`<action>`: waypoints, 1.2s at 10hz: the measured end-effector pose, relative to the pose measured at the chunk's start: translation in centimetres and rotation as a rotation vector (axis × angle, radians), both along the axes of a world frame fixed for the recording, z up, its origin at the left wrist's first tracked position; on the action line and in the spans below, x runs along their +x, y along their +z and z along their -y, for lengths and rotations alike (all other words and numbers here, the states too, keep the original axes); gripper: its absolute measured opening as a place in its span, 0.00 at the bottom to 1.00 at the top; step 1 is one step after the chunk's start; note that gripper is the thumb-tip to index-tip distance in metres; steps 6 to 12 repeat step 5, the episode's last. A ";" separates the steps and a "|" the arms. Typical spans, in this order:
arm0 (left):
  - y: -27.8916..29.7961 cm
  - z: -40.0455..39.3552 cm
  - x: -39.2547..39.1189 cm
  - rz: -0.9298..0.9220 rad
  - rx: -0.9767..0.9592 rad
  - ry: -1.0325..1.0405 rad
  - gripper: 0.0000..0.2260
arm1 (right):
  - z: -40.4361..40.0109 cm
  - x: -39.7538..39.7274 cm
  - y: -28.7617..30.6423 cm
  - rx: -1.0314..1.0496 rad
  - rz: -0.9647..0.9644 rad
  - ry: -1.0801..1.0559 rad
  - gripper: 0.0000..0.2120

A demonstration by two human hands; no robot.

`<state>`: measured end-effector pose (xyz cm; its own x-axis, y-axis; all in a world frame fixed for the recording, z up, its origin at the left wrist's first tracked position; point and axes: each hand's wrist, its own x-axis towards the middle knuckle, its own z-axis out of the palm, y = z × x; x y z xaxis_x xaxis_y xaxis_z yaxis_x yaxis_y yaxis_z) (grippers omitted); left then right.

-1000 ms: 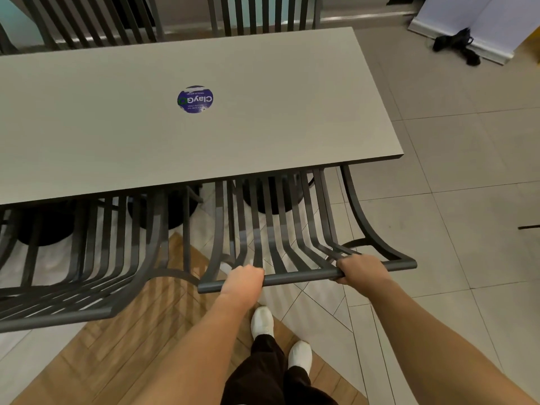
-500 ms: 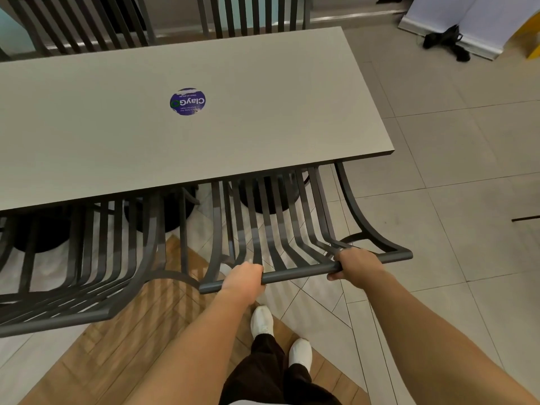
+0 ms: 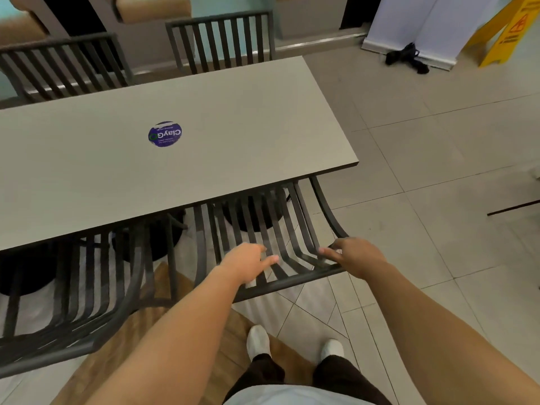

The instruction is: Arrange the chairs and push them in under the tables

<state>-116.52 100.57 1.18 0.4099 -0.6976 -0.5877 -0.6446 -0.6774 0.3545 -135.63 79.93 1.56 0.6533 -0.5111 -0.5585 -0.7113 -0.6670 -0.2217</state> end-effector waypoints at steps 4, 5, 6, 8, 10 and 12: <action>4.1 22.9 -4.0 0.247 -0.250 0.028 0.20 | 23.1 -4.8 4.6 -0.207 0.061 0.010 0.40; 5.5 30.6 -5.3 0.257 -0.366 0.123 0.21 | 31.3 -4.3 7.3 -0.245 0.122 0.069 0.37; 5.5 30.6 -5.3 0.257 -0.366 0.123 0.21 | 31.3 -4.3 7.3 -0.245 0.122 0.069 0.37; 5.5 30.6 -5.3 0.257 -0.366 0.123 0.21 | 31.3 -4.3 7.3 -0.245 0.122 0.069 0.37; 5.5 30.6 -5.3 0.257 -0.366 0.123 0.21 | 31.3 -4.3 7.3 -0.245 0.122 0.069 0.37; 5.5 30.6 -5.3 0.257 -0.366 0.123 0.21 | 31.3 -4.3 7.3 -0.245 0.122 0.069 0.37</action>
